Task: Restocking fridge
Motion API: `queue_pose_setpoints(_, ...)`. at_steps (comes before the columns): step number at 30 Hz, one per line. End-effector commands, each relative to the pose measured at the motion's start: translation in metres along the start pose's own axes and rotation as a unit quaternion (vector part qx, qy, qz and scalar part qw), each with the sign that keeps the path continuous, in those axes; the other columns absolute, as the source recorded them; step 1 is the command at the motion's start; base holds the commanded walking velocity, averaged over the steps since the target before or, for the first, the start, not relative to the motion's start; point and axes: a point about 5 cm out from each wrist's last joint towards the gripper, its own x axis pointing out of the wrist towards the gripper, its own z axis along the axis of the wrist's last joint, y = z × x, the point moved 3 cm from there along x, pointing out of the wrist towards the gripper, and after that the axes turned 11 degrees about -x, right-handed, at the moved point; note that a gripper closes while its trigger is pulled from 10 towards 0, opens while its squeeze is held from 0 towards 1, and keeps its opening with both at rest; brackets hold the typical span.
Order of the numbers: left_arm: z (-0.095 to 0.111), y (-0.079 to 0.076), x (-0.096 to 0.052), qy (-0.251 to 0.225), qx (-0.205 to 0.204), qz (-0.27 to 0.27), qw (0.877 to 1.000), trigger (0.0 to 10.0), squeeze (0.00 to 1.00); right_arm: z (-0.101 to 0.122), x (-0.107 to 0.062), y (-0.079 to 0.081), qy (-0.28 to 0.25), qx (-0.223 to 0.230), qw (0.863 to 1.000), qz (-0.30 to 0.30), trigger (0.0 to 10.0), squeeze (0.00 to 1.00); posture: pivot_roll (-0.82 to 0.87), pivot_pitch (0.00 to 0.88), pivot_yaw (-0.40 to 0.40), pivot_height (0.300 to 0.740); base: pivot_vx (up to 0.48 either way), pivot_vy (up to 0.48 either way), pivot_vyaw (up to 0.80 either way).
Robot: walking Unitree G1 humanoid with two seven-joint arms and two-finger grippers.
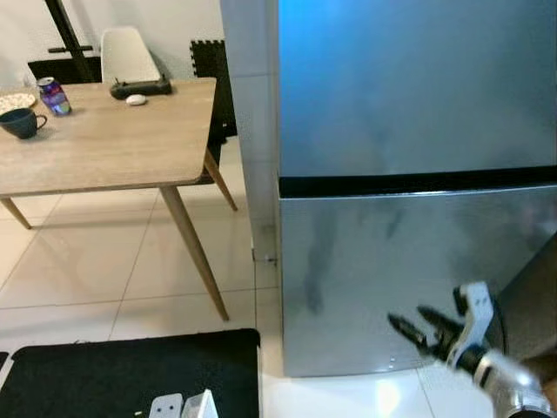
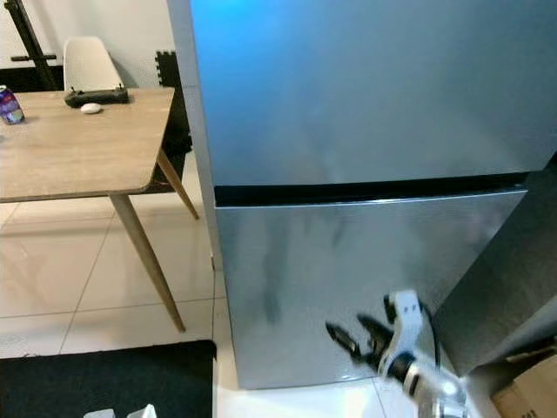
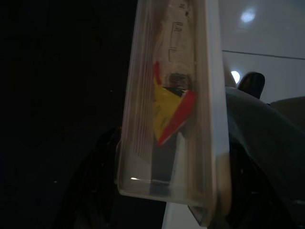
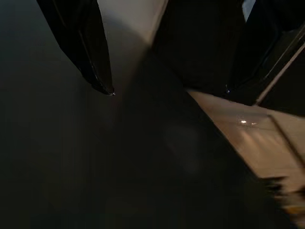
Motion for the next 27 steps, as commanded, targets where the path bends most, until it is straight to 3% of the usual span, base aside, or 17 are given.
queue_pose_setpoints(1,-0.003,0.001,0.0,0.005,-0.002,-0.002,1.0,10.0,0.0,0.005,0.004,0.005,-0.01,0.001,1.0,0.027,10.0,0.0,-0.07,0.0,-0.025,0.74,0.0,0.0,0.0)
queue_pose_setpoints(5,-0.002,0.0,0.0,0.004,0.0,-0.004,1.0,10.0,0.0,0.051,0.018,0.01,-0.084,-0.039,0.993,0.073,10.0,0.0,-0.07,0.0,-0.024,0.74,0.0,0.0,0.0)
queue_pose_setpoints(7,-0.002,0.0,0.0,0.004,0.0,-0.004,1.0,10.0,0.0,0.062,0.02,0.013,-0.101,-0.046,0.99,0.086,10.0,0.0,-0.07,0.0,-0.024,0.74,0.0,0.0,0.0)
queue_pose_setpoints(10,-0.001,-0.001,0.0,0.003,0.002,-0.006,1.0,10.0,0.0,0.096,0.02,0.033,-0.152,-0.068,0.972,0.169,10.0,0.0,-0.07,0.0,-0.022,0.74,0.0,0.0,0.0)
queue_pose_setpoints(11,-0.001,-0.001,0.0,0.003,0.002,-0.006,1.0,10.0,0.0,0.096,0.02,0.033,-0.152,-0.068,0.972,0.169,10.0,0.0,-0.07,0.0,-0.022,0.74,0.0,0.0,0.0)
queue_pose_setpoints(14,-0.001,-0.001,0.0,0.003,0.003,-0.007,1.0,10.0,0.0,0.118,0.018,0.05,-0.175,-0.092,0.953,0.231,10.0,0.0,-0.07,0.0,-0.021,0.74,0.0,0.0,0.0)
queue_pose_setpoints(19,-0.002,-0.001,0.0,0.005,0.002,-0.007,1.0,10.0,0.0,0.138,0.024,0.056,-0.198,-0.108,0.944,0.242,10.0,0.0,-0.07,0.0,-0.022,0.74,0.0,0.0,0.0)
queue_pose_setpoints(20,-0.004,0.0,0.0,0.006,0.001,-0.007,1.0,10.0,0.0,0.149,0.036,0.055,-0.208,-0.131,0.944,0.221,10.0,0.06,-0.06,0.0,-0.023,0.74,0.0,0.0,0.0)
queue_pose_setpoints(21,-0.004,0.0,0.0,0.006,0.001,-0.007,1.0,10.0,0.0,0.149,0.036,0.055,-0.208,-0.131,0.944,0.221,10.0,0.06,-0.06,0.0,-0.023,0.74,0.0,0.0,0.0)
queue_pose_setpoints(27,-0.005,-0.001,0.0,0.008,-0.002,-0.008,1.0,10.0,0.0,0.149,0.066,0.055,-0.15,-0.203,0.953,0.17,10.0,0.0,-0.06,0.0,-0.026,0.74,0.0,0.0,0.0)
